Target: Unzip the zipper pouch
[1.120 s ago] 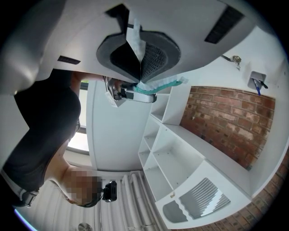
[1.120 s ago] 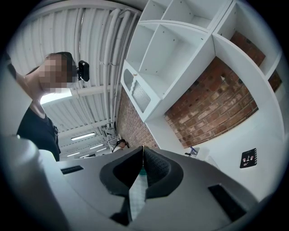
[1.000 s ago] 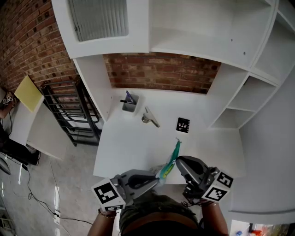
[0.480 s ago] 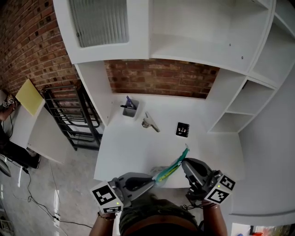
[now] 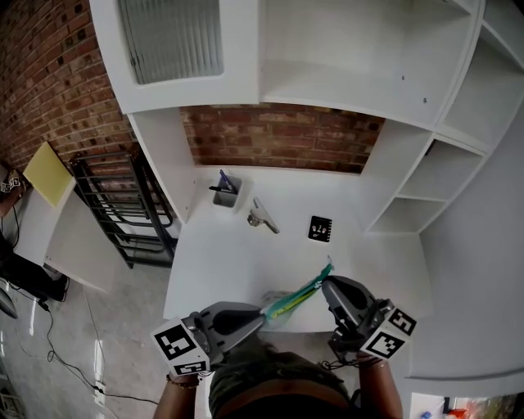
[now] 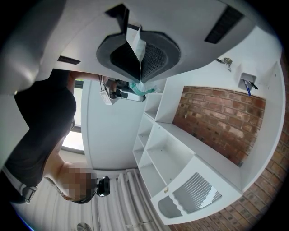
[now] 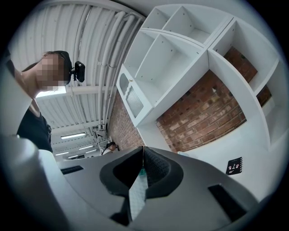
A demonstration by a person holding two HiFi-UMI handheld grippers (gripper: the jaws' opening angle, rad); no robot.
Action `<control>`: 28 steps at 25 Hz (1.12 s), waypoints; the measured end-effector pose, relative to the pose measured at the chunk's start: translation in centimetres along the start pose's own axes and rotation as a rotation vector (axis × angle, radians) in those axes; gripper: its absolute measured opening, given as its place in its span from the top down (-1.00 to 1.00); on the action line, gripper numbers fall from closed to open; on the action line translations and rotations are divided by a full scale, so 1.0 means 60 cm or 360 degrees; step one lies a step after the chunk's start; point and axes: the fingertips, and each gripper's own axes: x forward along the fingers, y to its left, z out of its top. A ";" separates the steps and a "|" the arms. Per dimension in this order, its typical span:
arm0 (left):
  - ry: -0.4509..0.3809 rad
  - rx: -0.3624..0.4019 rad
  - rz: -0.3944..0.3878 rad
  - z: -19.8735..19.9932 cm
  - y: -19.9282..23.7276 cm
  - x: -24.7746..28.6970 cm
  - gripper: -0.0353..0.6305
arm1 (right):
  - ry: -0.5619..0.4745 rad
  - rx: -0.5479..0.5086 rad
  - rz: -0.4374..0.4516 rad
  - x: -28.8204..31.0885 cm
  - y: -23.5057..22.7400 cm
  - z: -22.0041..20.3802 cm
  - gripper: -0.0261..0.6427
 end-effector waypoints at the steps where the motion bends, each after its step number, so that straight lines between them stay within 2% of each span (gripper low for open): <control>1: 0.0002 -0.0005 0.0003 0.000 0.002 -0.002 0.87 | -0.0011 0.0011 -0.0012 -0.001 -0.002 0.003 0.90; 8: 0.0013 -0.0017 0.0033 0.001 0.013 -0.023 0.87 | -0.0064 0.0020 -0.0096 -0.025 -0.022 0.023 0.90; 18: 0.0034 0.0014 0.0043 0.006 0.021 -0.043 0.87 | -0.0116 0.0012 -0.0144 -0.037 -0.025 0.033 0.90; 28: 0.0041 0.0048 -0.0035 0.023 0.031 -0.040 0.87 | -0.0094 0.0049 -0.0236 -0.028 -0.033 0.005 0.90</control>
